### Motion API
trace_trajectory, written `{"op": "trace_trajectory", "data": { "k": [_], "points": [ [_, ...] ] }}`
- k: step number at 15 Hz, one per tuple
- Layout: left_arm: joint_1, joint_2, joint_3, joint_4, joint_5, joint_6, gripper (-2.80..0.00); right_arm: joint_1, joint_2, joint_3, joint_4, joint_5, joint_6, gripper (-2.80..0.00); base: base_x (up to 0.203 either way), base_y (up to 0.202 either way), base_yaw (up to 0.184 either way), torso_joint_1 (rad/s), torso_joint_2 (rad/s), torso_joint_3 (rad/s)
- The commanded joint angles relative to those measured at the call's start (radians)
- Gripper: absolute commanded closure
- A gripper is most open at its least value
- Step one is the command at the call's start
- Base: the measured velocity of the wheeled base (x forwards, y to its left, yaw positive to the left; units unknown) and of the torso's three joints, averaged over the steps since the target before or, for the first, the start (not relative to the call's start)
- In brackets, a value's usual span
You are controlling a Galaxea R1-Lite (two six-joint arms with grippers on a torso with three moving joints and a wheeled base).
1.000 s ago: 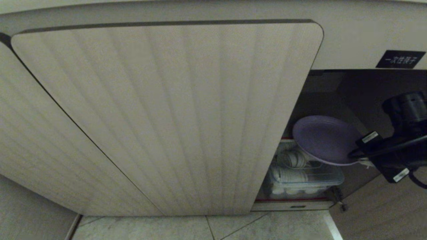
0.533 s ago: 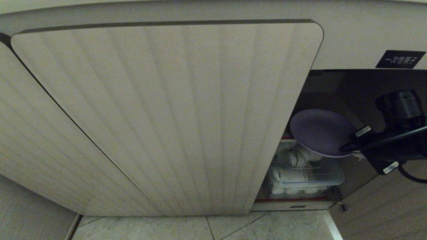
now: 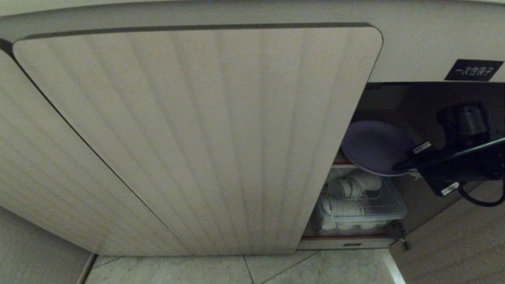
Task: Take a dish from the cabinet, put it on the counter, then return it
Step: Put it back into the cabinet
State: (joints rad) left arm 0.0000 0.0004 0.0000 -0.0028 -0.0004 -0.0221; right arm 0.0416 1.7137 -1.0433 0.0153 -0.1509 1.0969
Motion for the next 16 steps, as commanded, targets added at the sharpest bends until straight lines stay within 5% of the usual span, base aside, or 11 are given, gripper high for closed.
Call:
{"op": "trace_trajectory", "data": {
  "k": [1, 16],
  "points": [
    [0.000, 0.000, 0.000, 0.000, 0.000, -0.001, 0.00, -0.002, 0.024, -0.034, 0.001, -0.001, 0.017, 0.00, 0.000, 0.000, 0.000, 0.000, 0.00, 0.000],
    [0.000, 0.000, 0.000, 0.000, 0.000, -0.001, 0.00, -0.022, 0.075, -0.061, -0.025, -0.006, 0.066, 0.00, 0.000, 0.000, 0.000, 0.000, 0.00, 0.000]
  ]
}}
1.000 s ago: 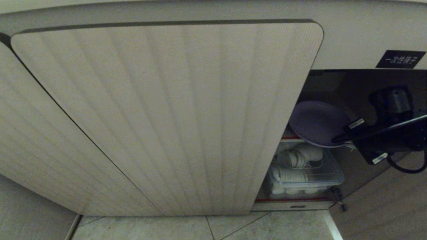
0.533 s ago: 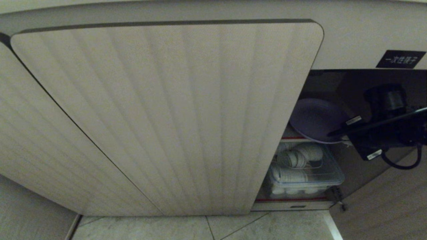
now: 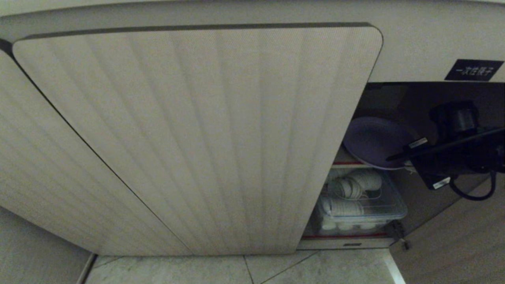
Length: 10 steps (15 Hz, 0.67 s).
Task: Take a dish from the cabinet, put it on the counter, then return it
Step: Put it back into the cabinet
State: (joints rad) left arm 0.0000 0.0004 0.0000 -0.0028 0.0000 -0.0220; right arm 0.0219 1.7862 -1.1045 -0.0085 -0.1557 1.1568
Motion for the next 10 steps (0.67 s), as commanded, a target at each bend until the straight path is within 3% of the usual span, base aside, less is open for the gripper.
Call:
{"op": "trace_trajectory", "data": {
  "k": [1, 10],
  "points": [
    [0.000, 0.000, 0.000, 0.000, 0.000, -0.001, 0.00, -0.002, 0.009, -0.002, -0.001, -0.002, 0.006, 0.00, 0.000, 0.000, 0.000, 0.000, 0.00, 0.000],
    [0.000, 0.000, 0.000, 0.000, 0.000, -0.001, 0.00, -0.010, 0.025, -0.017, -0.036, -0.004, 0.004, 0.00, 0.000, 0.000, 0.000, 0.000, 0.00, 0.000]
  ]
}}
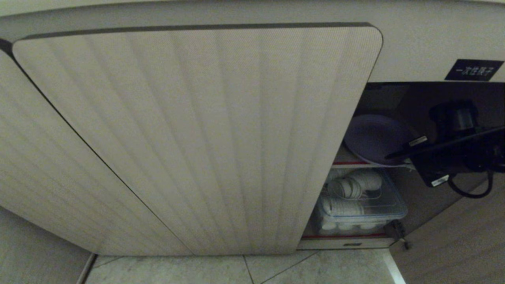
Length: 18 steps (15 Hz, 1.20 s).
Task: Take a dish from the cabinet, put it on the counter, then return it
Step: Put it back into the cabinet
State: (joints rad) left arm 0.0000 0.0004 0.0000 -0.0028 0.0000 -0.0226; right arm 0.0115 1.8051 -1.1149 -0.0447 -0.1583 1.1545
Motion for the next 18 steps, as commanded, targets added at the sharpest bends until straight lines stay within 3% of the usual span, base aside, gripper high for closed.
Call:
{"op": "trace_trajectory", "data": {
  "k": [1, 18],
  "points": [
    [0.000, 0.000, 0.000, 0.000, 0.000, 0.000, 0.00, 0.001, 0.010, -0.013, 0.000, -0.001, 0.007, 0.00, 0.000, 0.000, 0.000, 0.000, 0.00, 0.000],
    [0.000, 0.000, 0.000, 0.000, 0.000, 0.000, 0.00, 0.001, 0.061, -0.048, -0.039, -0.015, 0.004, 0.00, 0.000, 0.000, 0.000, 0.000, 0.00, 0.000]
  ]
}}
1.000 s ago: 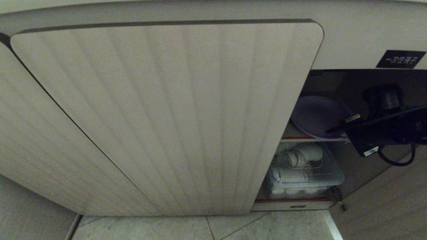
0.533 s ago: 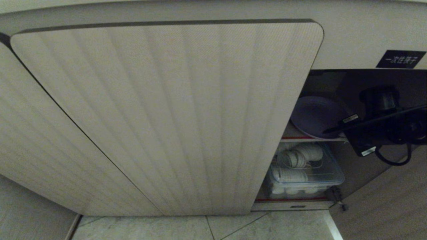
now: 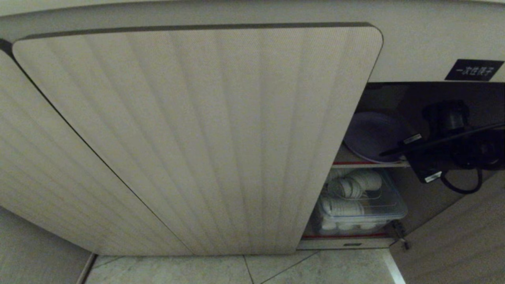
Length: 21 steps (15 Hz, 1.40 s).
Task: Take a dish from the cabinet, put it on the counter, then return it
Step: Put it back into the cabinet
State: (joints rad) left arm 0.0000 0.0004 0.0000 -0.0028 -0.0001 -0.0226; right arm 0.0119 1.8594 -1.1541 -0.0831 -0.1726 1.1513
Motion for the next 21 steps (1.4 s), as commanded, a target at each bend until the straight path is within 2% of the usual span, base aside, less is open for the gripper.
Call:
{"op": "trace_trajectory", "data": {
  "k": [1, 21],
  "points": [
    [0.000, 0.000, 0.000, 0.000, 0.000, 0.000, 0.00, 0.000, 0.009, -0.012, -0.001, -0.001, 0.007, 0.00, 0.000, 0.000, 0.000, 0.000, 0.00, 0.000],
    [0.000, 0.000, 0.000, 0.000, 0.000, 0.000, 0.00, 0.000, 0.063, -0.078, -0.003, -0.024, 0.007, 0.00, 0.000, 0.000, 0.000, 0.000, 0.00, 0.000]
  ]
}}
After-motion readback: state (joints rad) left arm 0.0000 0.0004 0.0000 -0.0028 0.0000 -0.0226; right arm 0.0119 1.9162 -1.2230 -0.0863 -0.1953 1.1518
